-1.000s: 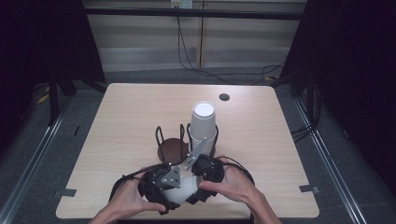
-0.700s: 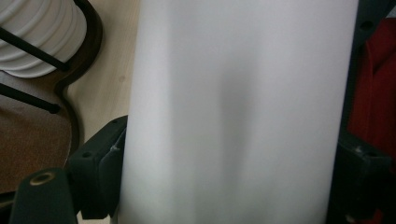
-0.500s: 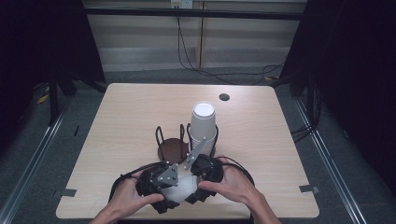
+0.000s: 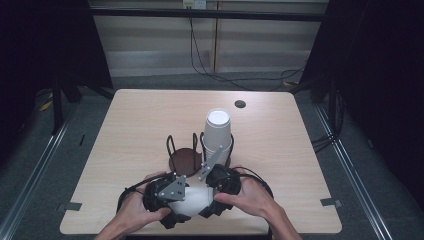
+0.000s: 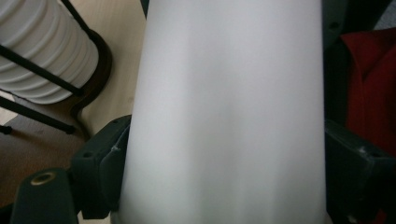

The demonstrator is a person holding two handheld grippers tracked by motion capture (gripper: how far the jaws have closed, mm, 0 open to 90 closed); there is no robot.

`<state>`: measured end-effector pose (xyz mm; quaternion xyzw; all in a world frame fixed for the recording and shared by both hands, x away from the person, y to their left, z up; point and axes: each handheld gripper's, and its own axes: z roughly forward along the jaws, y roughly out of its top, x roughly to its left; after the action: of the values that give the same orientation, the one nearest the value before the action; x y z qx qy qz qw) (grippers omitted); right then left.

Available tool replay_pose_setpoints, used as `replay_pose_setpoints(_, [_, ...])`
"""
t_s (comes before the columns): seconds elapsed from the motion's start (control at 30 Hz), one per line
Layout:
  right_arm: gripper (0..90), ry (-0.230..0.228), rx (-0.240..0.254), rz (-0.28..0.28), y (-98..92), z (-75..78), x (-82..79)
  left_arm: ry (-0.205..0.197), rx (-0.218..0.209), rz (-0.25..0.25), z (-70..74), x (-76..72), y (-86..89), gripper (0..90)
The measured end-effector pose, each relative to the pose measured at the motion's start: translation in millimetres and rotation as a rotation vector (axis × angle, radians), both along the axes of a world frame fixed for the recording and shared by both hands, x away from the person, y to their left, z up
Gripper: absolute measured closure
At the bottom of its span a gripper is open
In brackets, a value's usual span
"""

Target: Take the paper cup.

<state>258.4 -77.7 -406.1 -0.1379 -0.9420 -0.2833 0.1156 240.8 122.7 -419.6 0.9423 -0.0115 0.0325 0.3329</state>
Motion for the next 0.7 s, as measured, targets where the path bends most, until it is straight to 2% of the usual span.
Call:
replay_pose_setpoints(0.17, [25.3, 0.005, 0.005, -0.008, -0.8, 2.1, -0.3, 0.001, -0.038, 0.006, 3.6, 0.9, 4.5, 13.8])
replay_pose_setpoints(0.23, [25.3, 0.000, 0.011, -0.012, -1.4, 2.3, -0.2, 0.001, -0.052, 0.006, 5.2, 1.2, 5.8, 13.8])
replay_pose_setpoints(0.3, [25.2, -0.028, 0.012, -0.011, -1.7, 3.7, -1.3, 0.003, -0.074, 0.001, 7.2, 2.1, 8.1, 13.8])
replay_pose_setpoints(0.43, [25.2, -0.028, 0.015, -0.017, -1.2, 6.9, -2.3, 0.008, -0.116, -0.005, 10.4, 4.6, 13.7, 14.4])
replay_pose_setpoints(0.6, [25.2, -0.023, 0.028, -0.020, -5.0, 7.2, -0.7, 0.026, -0.156, 0.012, 14.3, 5.5, 17.0, 15.1])
replay_pose_setpoints(0.63, [25.2, -0.022, 0.026, -0.018, -5.7, 7.3, -0.1, 0.021, -0.168, 0.013, 15.5, 5.7, 18.1, 15.5])
replay_pose_setpoints(0.7, [25.1, -0.031, 0.008, -0.032, -5.5, 7.6, 0.4, 0.038, -0.205, 0.033, 19.0, 7.4, 20.6, 16.2])
